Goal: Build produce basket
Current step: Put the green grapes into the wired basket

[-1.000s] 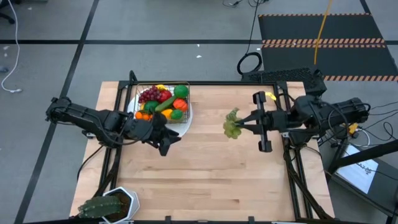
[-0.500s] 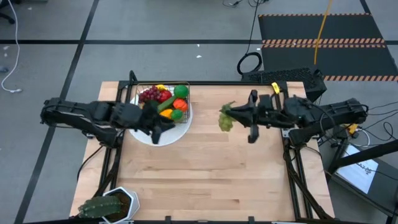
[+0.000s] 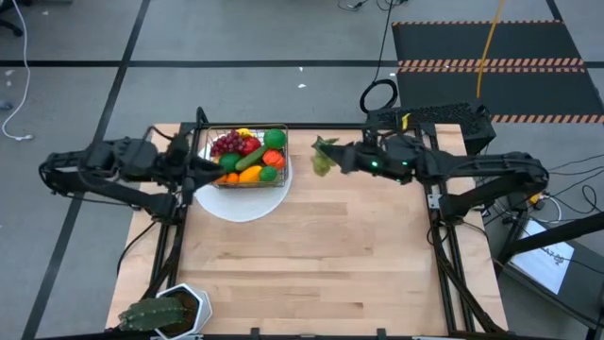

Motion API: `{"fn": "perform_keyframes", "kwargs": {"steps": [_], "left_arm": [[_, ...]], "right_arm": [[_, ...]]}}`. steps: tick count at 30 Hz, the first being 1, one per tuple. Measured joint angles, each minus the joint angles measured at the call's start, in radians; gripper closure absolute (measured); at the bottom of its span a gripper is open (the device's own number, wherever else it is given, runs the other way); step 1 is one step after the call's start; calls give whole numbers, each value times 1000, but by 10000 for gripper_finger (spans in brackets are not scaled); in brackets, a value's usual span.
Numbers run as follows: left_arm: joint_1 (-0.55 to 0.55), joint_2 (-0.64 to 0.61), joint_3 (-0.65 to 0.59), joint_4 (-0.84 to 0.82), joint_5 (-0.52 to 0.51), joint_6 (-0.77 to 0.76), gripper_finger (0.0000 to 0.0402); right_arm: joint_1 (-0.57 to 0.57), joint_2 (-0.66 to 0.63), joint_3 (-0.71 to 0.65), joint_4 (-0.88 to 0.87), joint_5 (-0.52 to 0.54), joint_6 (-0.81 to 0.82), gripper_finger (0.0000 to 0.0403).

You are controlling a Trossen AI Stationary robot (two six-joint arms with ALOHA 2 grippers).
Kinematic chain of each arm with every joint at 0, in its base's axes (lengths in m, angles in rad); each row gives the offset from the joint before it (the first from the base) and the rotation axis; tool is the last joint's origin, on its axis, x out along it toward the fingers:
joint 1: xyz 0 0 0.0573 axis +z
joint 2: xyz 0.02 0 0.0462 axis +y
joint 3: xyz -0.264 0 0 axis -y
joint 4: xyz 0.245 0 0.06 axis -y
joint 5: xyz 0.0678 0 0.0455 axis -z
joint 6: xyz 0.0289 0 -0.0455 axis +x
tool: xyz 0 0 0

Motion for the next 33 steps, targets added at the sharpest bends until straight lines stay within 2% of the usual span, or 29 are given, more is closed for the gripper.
{"fn": "perform_keyframes", "kwargs": {"steps": [8,16,19,26,33], "left_arm": [[0,-30,0,-61,0,120,270],[-2,-30,0,-113,8,90,270],[-2,-42,0,-114,8,73,270],[-2,-90,0,-115,6,41,270],[-2,-143,0,-120,-26,45,270]], "right_arm": [[-34,102,0,79,-2,231,396],[-34,186,0,196,-1,319,396],[-34,216,0,284,3,322,396],[-43,274,2,439,134,294,396],[-99,373,132,415,103,242,396]]}}
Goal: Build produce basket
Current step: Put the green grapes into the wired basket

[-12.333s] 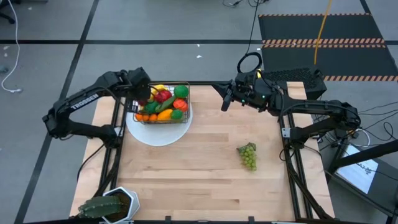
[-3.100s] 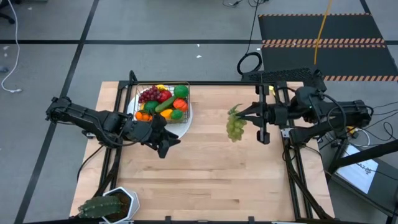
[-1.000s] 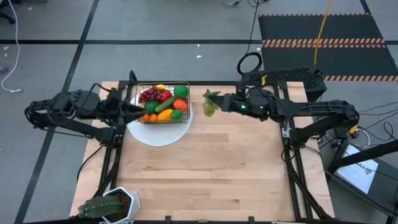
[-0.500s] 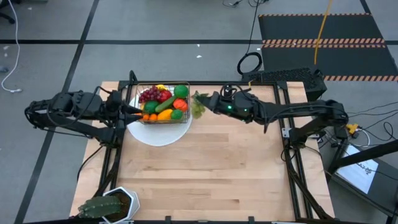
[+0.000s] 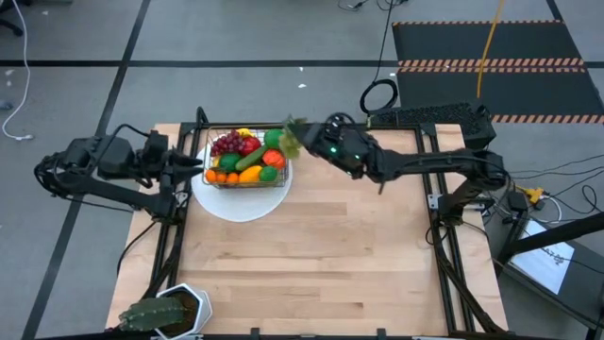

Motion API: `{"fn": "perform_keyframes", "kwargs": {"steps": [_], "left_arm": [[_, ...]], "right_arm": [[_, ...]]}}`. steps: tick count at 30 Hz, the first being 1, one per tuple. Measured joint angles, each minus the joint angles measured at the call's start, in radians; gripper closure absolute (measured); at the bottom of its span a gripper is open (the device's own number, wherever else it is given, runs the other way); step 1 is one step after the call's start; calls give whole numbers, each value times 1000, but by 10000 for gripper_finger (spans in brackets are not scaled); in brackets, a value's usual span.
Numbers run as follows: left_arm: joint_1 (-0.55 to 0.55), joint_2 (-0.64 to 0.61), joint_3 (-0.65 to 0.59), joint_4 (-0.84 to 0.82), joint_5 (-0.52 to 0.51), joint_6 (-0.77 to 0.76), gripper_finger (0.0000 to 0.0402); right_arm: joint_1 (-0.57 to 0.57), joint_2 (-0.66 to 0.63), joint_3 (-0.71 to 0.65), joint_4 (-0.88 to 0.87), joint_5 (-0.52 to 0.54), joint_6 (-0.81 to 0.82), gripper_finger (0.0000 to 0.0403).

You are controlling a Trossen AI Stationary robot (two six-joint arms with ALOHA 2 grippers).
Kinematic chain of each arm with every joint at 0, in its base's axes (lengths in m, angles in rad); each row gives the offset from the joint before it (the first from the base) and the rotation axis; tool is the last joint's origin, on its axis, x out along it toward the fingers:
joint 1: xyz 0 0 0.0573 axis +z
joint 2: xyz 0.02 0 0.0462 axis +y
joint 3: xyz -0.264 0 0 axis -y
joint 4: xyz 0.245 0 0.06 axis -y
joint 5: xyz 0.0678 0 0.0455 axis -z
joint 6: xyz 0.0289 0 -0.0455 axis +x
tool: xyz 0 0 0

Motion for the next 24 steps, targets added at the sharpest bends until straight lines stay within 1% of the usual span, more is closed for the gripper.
{"fn": "perform_keyframes", "kwargs": {"steps": [3,6,13,19,24], "left_arm": [[0,-9,0,0,-2,13,270],[0,-10,0,1,-2,17,270],[0,-9,0,2,-4,21,270],[0,-9,0,21,-57,20,270],[0,1,0,54,-101,17,270]], "right_arm": [[-28,70,81,10,-58,-32,396],[-48,138,142,13,-96,-30,396],[-75,296,246,8,-199,-23,396],[-80,421,316,11,-323,17,396],[-80,469,347,19,-402,25,396]]}}
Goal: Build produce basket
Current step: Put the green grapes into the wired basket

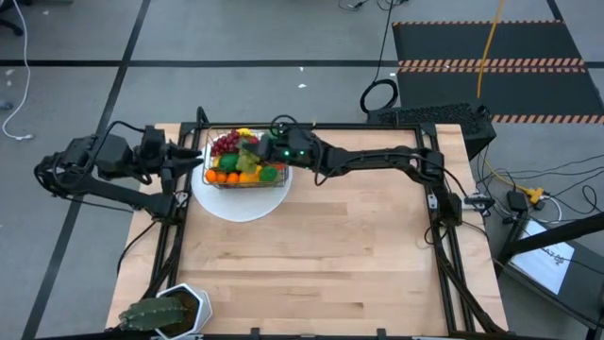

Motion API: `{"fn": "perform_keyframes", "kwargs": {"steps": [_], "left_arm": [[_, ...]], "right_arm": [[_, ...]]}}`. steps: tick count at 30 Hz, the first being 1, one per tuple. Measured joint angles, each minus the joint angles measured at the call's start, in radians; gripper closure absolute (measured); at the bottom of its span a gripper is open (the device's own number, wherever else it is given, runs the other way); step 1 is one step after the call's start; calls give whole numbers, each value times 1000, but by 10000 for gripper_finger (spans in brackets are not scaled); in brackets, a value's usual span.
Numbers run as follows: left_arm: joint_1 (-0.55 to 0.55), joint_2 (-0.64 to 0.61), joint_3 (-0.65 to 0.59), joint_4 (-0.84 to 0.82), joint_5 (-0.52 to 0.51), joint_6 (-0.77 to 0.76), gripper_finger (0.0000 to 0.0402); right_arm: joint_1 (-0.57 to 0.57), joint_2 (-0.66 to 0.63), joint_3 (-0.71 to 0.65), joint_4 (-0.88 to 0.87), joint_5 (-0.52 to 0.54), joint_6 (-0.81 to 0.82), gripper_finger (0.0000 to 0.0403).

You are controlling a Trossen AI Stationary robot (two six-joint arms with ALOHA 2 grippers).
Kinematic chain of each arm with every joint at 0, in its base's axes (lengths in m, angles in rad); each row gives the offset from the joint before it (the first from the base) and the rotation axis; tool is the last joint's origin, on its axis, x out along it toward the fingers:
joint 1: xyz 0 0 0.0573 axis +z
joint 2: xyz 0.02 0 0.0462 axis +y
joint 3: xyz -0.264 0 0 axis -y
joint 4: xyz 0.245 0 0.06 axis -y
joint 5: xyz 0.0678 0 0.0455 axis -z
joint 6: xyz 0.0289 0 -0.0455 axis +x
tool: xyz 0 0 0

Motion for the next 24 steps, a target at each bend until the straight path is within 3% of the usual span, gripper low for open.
{"fn": "perform_keyframes", "kwargs": {"steps": [6,12,19,24], "left_arm": [[0,43,0,33,-12,122,270],[1,109,0,44,-94,157,270],[45,176,0,48,-121,215,270],[107,209,-1,58,-186,278,270]], "right_arm": [[-26,0,0,-60,-5,-98,395],[-81,0,-1,-142,-77,-162,371],[-140,-6,-2,-166,-137,-288,283],[-197,-16,-2,-187,-281,-292,218]]}}
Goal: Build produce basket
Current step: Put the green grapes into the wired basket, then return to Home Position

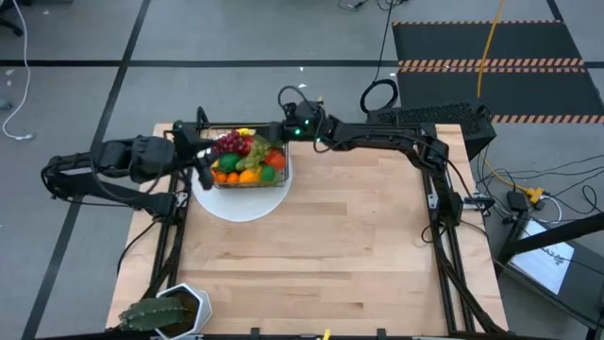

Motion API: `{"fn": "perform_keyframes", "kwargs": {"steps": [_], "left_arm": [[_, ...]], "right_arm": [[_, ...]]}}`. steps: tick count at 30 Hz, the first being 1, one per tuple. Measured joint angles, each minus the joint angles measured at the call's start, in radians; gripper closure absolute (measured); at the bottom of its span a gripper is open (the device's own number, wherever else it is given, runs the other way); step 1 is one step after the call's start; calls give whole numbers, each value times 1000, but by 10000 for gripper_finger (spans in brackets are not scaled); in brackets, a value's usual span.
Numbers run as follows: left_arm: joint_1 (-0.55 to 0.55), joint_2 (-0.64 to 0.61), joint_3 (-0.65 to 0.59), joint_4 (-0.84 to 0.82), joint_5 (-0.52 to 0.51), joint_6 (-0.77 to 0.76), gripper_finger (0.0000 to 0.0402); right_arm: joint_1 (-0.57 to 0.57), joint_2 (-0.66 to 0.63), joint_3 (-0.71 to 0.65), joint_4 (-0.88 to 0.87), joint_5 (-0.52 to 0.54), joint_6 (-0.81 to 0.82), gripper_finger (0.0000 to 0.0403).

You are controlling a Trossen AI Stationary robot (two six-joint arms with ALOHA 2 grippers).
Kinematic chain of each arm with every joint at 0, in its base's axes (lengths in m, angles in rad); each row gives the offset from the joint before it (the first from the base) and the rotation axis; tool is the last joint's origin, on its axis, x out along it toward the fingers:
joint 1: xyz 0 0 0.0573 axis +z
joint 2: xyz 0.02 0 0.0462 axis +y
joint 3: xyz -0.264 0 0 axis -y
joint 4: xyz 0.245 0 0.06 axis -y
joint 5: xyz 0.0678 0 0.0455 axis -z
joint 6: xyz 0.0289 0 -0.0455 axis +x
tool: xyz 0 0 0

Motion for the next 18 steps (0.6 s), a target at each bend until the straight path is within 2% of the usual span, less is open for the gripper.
{"fn": "perform_keyframes", "kwargs": {"steps": [4,7,10,13,18], "left_arm": [[61,2,0,65,-116,52,270],[117,0,0,99,-108,110,270],[172,-5,0,102,-14,130,270],[218,-10,0,96,78,131,270],[282,-15,0,97,226,167,270]], "right_arm": [[-23,-33,0,-34,-57,-88,191],[-31,-61,0,-75,-76,-185,187],[-38,-82,0,-75,-124,-263,189],[-39,-108,0,-75,-157,-275,194],[-19,-140,0,-85,-153,-285,199]]}}
